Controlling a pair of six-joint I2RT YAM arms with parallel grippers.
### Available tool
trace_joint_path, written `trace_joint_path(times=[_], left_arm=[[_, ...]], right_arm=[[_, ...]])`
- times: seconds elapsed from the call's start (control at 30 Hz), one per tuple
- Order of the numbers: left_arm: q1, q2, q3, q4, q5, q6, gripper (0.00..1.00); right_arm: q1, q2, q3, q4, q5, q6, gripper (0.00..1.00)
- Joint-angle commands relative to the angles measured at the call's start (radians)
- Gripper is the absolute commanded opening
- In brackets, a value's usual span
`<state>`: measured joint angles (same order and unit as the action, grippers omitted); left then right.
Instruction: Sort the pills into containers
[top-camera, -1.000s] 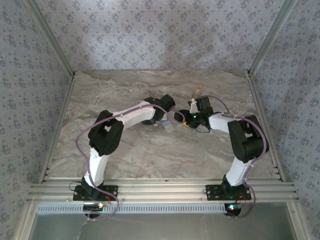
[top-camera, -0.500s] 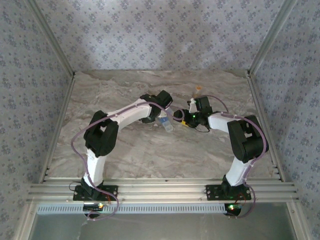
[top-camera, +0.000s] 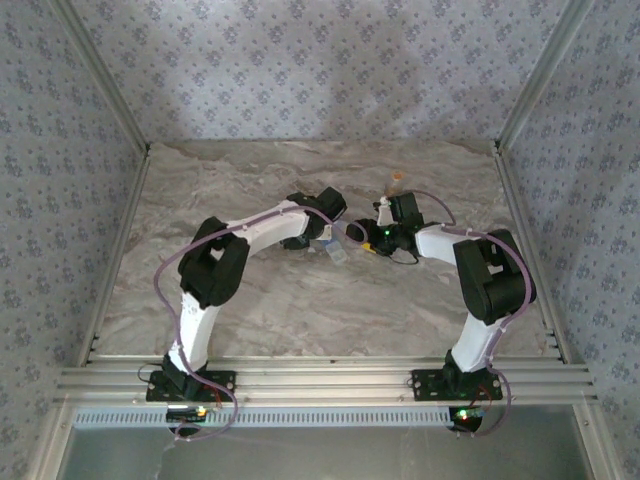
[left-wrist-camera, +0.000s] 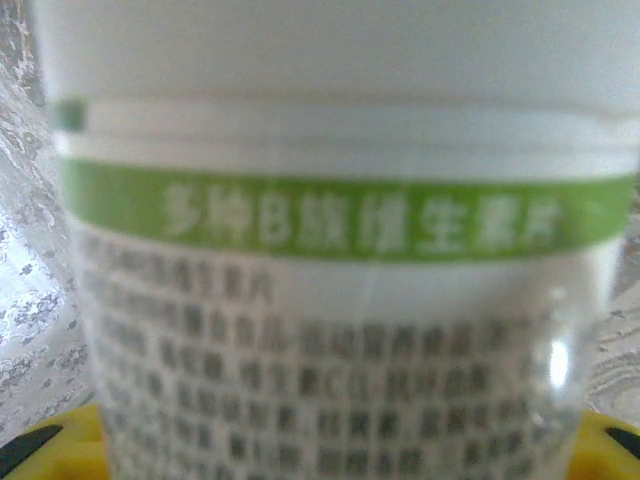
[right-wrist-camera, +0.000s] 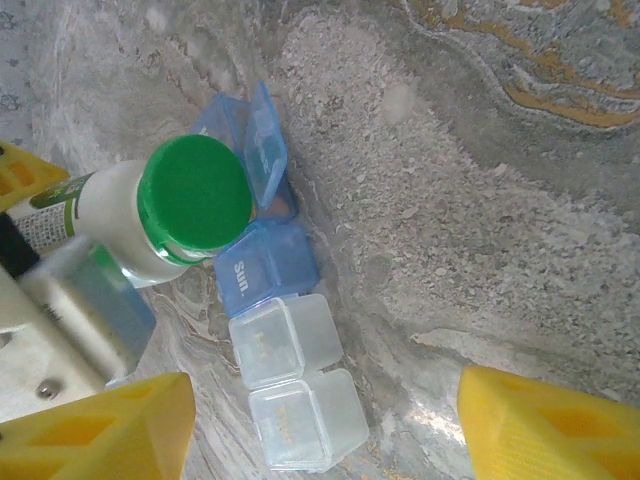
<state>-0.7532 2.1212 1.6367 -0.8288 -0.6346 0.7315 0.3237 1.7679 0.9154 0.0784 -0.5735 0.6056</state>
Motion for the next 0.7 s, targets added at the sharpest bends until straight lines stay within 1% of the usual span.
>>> trace_joint_path(times=[0.0,0.17,0.3,0.43,0.53,0.67], left_arm=[[0.003,0.020,0.024,-0.039,-0.034,0.029,0.00],[0.004,-0.036,0.042,-0.041,-0.011,0.018,0.00],[0.008,-0.090,0.034,-0.037,0.020,0.006,0.00],[0.010,-0.126,0.016,-0.021,0.028,0.005,0.00],[0.013,-0.128,0.009,-0.018,0.038,0.002,0.00],[0.014,-0.088,0.000,-0.012,0.042,0.002,0.00]], right_arm=[[0.008,0.008,0.024,-0.029,-0.014,-0.018,0.72],[0.008,0.014,0.026,-0.026,-0.015,-0.018,0.72],[0.008,0.015,0.025,-0.029,-0.015,-0.019,0.72],[0.010,0.016,0.026,-0.028,-0.013,-0.019,0.72],[0.009,0.016,0.027,-0.029,-0.015,-0.019,0.72],[0.010,0.016,0.027,-0.030,-0.015,-0.020,0.72]])
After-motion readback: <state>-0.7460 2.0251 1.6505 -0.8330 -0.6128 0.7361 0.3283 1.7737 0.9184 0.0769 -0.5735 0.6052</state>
